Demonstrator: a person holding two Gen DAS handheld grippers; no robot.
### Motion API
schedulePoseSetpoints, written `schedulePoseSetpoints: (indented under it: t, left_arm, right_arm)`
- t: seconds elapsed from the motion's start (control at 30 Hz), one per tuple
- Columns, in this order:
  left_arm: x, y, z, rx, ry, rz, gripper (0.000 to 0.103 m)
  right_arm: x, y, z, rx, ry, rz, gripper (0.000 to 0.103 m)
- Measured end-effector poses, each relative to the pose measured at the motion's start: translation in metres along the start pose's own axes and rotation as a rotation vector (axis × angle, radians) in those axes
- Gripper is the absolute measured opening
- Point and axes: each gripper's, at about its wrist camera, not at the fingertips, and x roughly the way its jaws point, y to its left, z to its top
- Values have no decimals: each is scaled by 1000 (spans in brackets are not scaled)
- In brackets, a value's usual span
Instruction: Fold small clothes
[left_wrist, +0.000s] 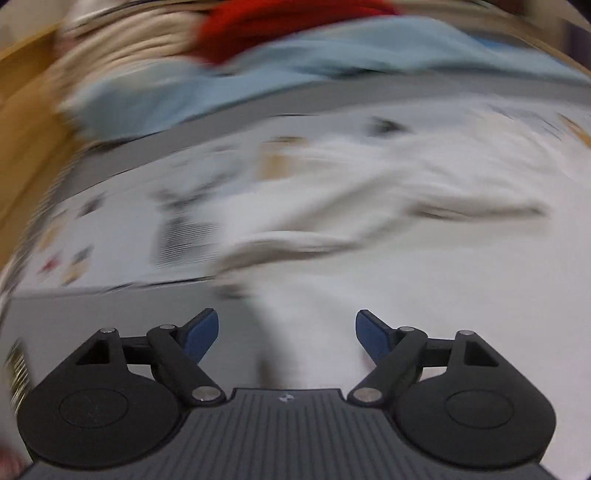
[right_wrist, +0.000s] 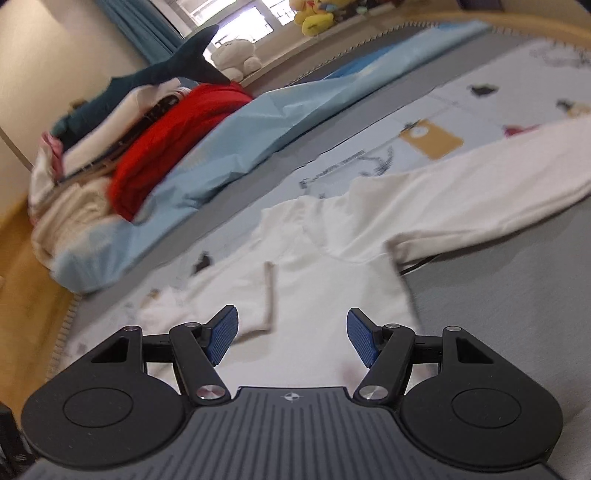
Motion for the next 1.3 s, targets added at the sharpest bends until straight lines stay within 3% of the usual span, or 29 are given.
schedulePoseSetpoints:
  t: [0.13, 0.27, 0.4, 0.47, 0.5, 0.53, 0.57, 0.6, 0.73, 0.8, 0.97, 1.07, 1.13, 1.2, 1.3]
  left_arm:
    - [22, 46, -1, -187, 39, 63, 86]
    - [53, 74, -5, -264, 92, 24, 86]
    - [71, 101, -6, -329, 142, 61, 86]
    - [73, 120, -11, -385, 159, 89, 86]
    - [73, 132, -13, -415, 164, 105, 86]
    - [74, 145, -17, -444, 170, 123, 86]
    - [72, 153, -21, -464, 176, 135, 86]
    - [72, 163, -25, -486, 184, 143, 86]
    - [73, 192, -43, -583, 220, 64, 86]
    - [72, 201, -49, -618, 231, 63, 86]
    - [70, 204, -54, -642, 237, 27, 86]
    - [68, 200, -51, -626, 223, 20, 86]
    - [67, 198, -50, -622, 213, 20, 86]
    - [66, 196, -48, -629, 207, 9, 86]
    - [70, 188, -46, -621, 217, 1, 86]
  right_arm:
    - [35, 5, 10, 73, 102, 63, 67]
    - [105, 29, 18, 30, 245, 31, 67]
    - [162, 62, 21, -41, 270, -74, 67]
    - [190, 74, 18, -69, 285, -178, 67]
    - [199, 78, 15, -93, 297, -220, 56]
    - [204, 94, 11, -176, 289, -298, 39]
    - [209, 111, 8, -281, 308, -406, 7]
    - [212, 125, 6, -356, 323, -469, 7]
    - [188, 201, 20, -457, 226, -381, 6]
    - [169, 251, 30, -492, 192, -298, 6]
    - [94, 391, 36, -584, 77, -16, 6]
    - [44, 440, 35, -619, 0, 138, 6]
    - [23, 438, 48, -604, -37, 155, 6]
    - [21, 408, 64, -574, -42, 124, 6]
    - [61, 317, 81, -542, 31, -39, 6]
